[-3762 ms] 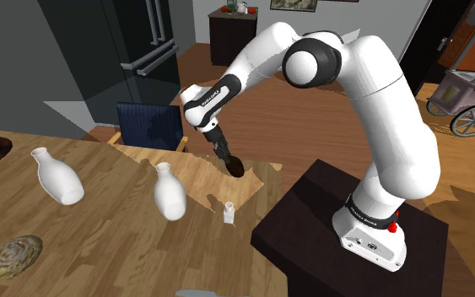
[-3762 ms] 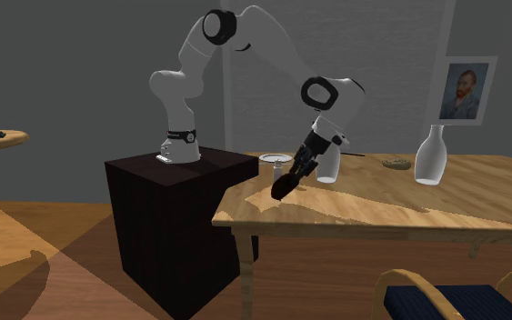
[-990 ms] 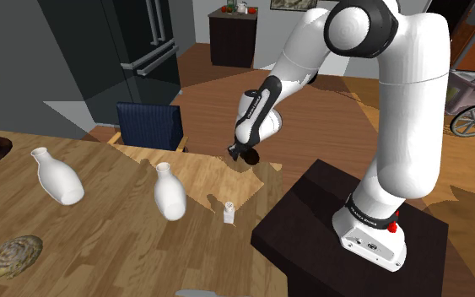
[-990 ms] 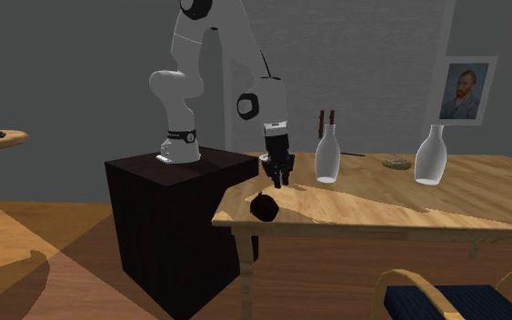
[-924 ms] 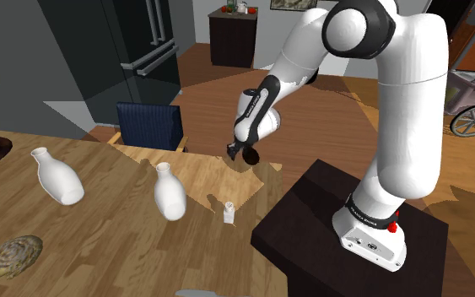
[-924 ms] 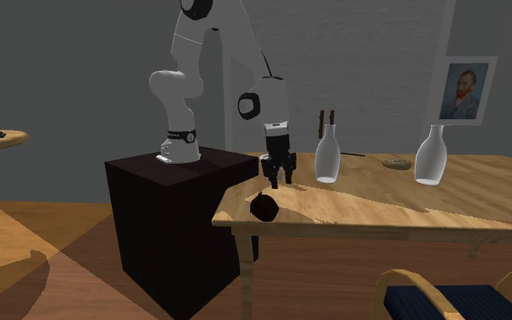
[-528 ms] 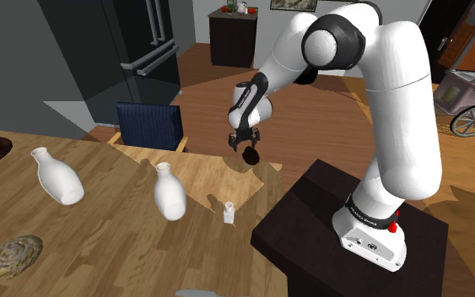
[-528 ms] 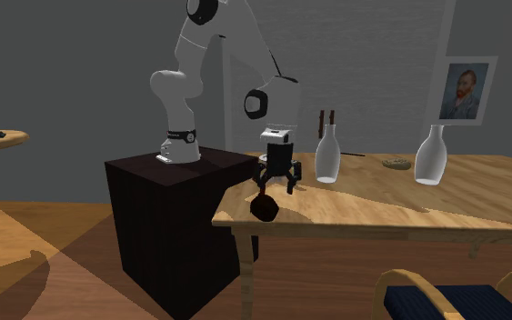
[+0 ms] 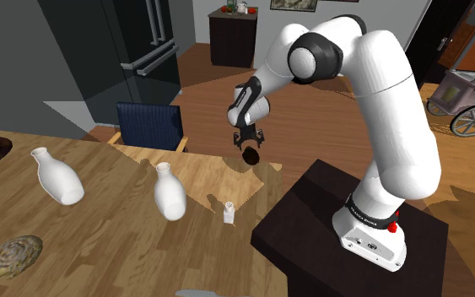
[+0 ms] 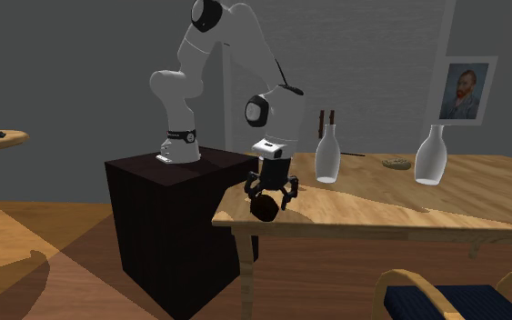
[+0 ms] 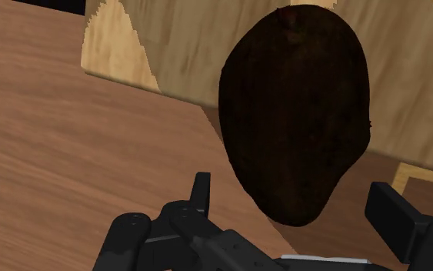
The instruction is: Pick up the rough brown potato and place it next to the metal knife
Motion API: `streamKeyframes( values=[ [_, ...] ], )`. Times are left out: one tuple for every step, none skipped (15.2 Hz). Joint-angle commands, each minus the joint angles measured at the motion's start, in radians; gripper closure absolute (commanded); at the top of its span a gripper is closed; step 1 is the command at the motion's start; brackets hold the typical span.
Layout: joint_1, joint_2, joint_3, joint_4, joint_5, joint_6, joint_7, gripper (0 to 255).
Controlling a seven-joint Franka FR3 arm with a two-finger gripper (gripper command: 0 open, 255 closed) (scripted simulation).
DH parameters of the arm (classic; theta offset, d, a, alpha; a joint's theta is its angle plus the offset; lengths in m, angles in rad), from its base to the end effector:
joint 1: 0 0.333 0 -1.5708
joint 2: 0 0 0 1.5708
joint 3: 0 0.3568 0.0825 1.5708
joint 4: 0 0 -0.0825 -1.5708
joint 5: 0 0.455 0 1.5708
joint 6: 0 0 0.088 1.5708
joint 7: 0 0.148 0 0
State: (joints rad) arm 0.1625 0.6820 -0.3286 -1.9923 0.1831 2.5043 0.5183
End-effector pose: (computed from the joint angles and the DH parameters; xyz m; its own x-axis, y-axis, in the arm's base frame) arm 0.6292 -0.1165 0.0506 0.7053 -0.7075 -0.0438 -0.6944 -0.7020 0.1579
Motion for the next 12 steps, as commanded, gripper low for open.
streamKeyframes(
  values=[
    [-0.007,0.025,0.007,0.010,0.007,0.014,-0.002,0],
    [-0.010,0.036,0.011,0.012,0.011,0.023,-0.004,0],
    [-0.012,0.042,0.013,0.013,0.013,0.029,-0.005,0],
    [-0.012,0.042,0.013,0.013,0.013,0.029,-0.005,0],
    [-0.012,0.042,0.013,0.013,0.013,0.029,-0.005,0],
    [-0.012,0.042,0.013,0.013,0.013,0.029,-0.005,0],
    [-0.012,0.042,0.013,0.013,0.013,0.029,-0.005,0],
    [-0.012,0.042,0.013,0.013,0.013,0.029,-0.005,0],
    [-0.012,0.042,0.013,0.013,0.013,0.029,-0.005,0],
    [-0.012,0.042,0.013,0.013,0.013,0.028,-0.005,0],
    [-0.012,0.042,0.013,0.013,0.013,0.028,-0.005,255],
    [-0.012,0.042,0.013,0.013,0.013,0.028,-0.005,255]
  ],
)
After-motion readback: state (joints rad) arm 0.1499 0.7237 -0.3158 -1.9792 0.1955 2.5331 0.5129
